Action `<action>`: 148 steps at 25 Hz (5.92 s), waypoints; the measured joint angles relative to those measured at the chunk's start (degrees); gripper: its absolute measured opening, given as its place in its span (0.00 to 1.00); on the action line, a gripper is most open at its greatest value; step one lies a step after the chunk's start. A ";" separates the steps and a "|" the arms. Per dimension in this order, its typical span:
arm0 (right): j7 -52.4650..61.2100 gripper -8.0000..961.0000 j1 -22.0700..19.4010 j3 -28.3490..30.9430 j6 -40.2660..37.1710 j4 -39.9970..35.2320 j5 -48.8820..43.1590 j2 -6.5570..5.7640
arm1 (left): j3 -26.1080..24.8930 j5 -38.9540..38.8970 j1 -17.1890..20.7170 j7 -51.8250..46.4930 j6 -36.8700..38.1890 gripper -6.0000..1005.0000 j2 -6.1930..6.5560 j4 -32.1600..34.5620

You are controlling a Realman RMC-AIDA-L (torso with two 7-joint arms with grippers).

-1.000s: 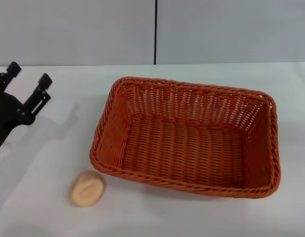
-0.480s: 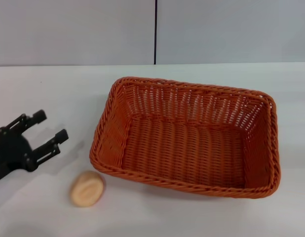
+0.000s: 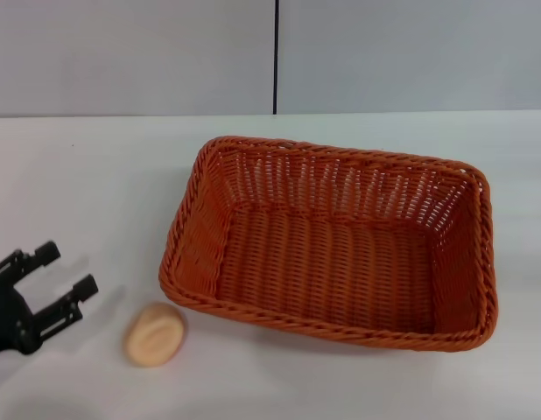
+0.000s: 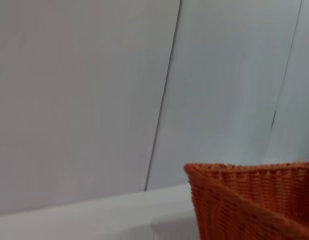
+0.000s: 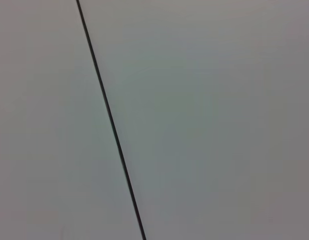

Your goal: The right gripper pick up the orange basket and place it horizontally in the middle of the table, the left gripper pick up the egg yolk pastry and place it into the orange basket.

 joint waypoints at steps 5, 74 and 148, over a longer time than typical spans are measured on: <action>-0.63 0.53 0.89 -0.23 1.21 0.48 0.00 -0.09 | 2.46 -0.02 1.11 -0.67 0.03 0.74 -0.58 0.03; -6.19 0.53 1.06 0.48 4.53 4.72 2.20 0.31 | -8.35 -2.43 -4.56 -0.84 -5.52 0.11 -2.96 0.23; -7.14 0.53 -0.54 1.78 4.41 7.21 6.68 1.11 | -44.36 -4.08 0.81 24.96 -10.72 0.72 -3.86 -28.00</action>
